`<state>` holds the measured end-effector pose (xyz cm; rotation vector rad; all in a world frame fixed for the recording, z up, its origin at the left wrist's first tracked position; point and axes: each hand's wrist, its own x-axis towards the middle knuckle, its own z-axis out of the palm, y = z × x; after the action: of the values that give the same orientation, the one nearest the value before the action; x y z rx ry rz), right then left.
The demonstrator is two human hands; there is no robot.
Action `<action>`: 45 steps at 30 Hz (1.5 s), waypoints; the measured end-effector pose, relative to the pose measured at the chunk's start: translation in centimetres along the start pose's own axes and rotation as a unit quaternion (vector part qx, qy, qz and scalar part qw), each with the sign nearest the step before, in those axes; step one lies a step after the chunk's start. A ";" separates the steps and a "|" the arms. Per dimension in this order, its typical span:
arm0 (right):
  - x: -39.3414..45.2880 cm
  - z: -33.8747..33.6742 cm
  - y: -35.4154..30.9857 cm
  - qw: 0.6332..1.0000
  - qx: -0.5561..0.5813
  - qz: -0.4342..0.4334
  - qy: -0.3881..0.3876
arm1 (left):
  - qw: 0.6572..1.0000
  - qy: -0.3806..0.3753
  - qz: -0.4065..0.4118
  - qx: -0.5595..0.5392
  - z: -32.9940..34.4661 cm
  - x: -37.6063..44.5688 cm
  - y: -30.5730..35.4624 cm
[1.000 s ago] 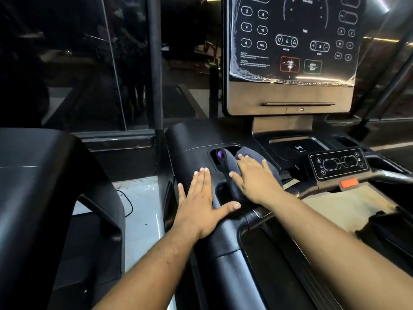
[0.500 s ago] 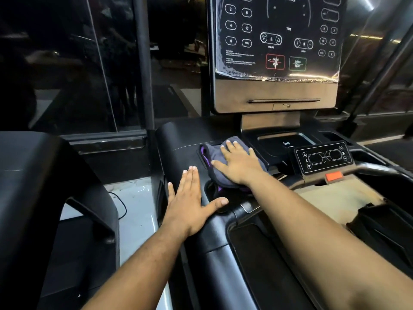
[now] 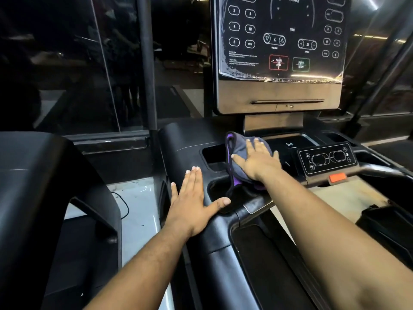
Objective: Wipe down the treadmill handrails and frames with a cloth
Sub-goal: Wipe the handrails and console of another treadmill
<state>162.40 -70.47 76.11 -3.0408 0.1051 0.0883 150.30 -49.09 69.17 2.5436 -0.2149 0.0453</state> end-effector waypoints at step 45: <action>-24.5 6.1 -1.2 0.939 0.256 -0.210 -0.087 | 0.975 0.069 -0.050 -0.204 1.4 -11.5 2.1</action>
<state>137.70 -67.06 71.66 -2.4540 -0.4601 0.2505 138.58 -49.87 68.27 2.1281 -0.0345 0.1264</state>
